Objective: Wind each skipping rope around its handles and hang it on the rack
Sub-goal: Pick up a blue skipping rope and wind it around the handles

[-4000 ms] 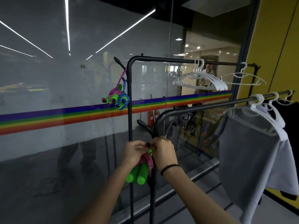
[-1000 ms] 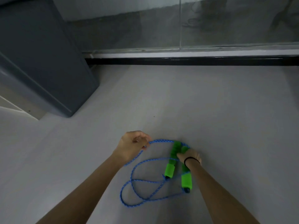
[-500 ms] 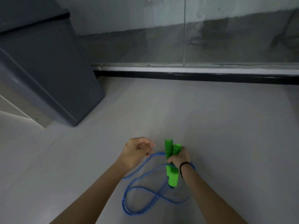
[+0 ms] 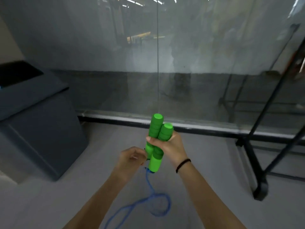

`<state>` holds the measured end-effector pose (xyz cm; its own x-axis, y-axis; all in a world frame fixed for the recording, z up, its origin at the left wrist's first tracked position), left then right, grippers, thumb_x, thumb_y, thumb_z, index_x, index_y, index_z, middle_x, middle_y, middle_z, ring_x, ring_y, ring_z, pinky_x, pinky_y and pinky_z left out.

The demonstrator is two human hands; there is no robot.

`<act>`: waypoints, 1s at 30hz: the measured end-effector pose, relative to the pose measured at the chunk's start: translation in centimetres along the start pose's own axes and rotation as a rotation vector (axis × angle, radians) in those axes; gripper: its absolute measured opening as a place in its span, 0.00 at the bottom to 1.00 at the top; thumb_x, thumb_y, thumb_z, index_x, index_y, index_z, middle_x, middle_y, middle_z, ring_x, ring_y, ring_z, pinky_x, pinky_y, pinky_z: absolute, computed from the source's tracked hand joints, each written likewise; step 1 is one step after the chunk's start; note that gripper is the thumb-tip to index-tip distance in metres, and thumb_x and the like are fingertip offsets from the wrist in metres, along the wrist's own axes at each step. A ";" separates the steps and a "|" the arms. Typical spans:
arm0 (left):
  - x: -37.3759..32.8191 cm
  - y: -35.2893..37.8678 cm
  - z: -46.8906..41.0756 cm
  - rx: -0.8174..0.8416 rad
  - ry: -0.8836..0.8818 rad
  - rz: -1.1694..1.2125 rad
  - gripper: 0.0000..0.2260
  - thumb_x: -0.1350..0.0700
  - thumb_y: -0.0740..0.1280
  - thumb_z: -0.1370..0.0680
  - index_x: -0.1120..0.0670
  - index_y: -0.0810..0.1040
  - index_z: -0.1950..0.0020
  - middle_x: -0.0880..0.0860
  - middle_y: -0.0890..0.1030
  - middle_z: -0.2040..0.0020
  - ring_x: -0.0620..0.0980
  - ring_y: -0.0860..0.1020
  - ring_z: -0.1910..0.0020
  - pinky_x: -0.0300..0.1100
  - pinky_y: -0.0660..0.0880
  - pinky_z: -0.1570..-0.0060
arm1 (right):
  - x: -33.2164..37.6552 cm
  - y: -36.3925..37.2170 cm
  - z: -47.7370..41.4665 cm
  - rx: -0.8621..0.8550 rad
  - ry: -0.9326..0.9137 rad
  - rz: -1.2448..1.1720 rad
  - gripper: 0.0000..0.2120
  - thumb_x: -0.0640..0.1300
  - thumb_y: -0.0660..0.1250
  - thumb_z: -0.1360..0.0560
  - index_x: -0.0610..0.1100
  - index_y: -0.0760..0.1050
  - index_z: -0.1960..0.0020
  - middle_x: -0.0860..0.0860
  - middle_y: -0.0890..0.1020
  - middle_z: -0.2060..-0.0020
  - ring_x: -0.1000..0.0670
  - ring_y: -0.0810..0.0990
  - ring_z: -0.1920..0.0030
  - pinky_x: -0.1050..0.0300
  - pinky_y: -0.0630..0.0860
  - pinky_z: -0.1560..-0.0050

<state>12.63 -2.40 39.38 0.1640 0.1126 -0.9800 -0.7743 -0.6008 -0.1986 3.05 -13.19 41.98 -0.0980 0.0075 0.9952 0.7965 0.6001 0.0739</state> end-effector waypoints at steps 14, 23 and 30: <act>-53.3 -6.9 2.5 0.225 0.275 0.131 0.18 0.72 0.72 0.34 0.56 0.76 0.50 0.50 0.83 0.57 0.37 0.81 0.62 0.30 0.75 0.64 | 54.0 3.6 1.2 -0.141 -0.337 0.382 0.09 0.46 0.78 0.40 0.45 0.78 0.69 0.48 0.84 0.67 0.51 0.82 0.64 0.51 0.80 0.59; -67.0 -9.7 3.5 0.065 0.413 0.084 0.16 0.67 0.71 0.31 0.53 0.77 0.47 0.48 0.82 0.56 0.35 0.80 0.63 0.27 0.75 0.66 | 67.1 5.6 1.8 0.063 -0.308 0.269 0.17 0.49 0.76 0.37 0.47 0.77 0.51 0.47 0.84 0.52 0.49 0.82 0.50 0.49 0.78 0.44; -66.5 -8.8 1.8 -0.061 0.253 0.367 0.06 0.57 0.72 0.30 0.57 0.79 0.56 0.60 0.81 0.58 0.57 0.79 0.58 0.45 0.75 0.57 | 61.8 4.5 3.7 0.271 -0.100 0.066 0.26 0.48 0.66 0.26 0.45 0.60 0.33 0.51 0.76 0.43 0.51 0.82 0.55 0.62 0.80 0.58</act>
<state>7.40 -3.15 106.30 0.0357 -0.3094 -0.9503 -0.7729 -0.6113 0.1700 -1.66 -7.08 103.56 -0.1203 0.1239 0.9850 0.6163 0.7871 -0.0238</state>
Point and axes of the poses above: each hand's wrist, its own z-axis away from the middle knuckle, its own y-axis out of the palm, x = y × z, the point moved 4 cm from there along -z, towards the middle knuckle
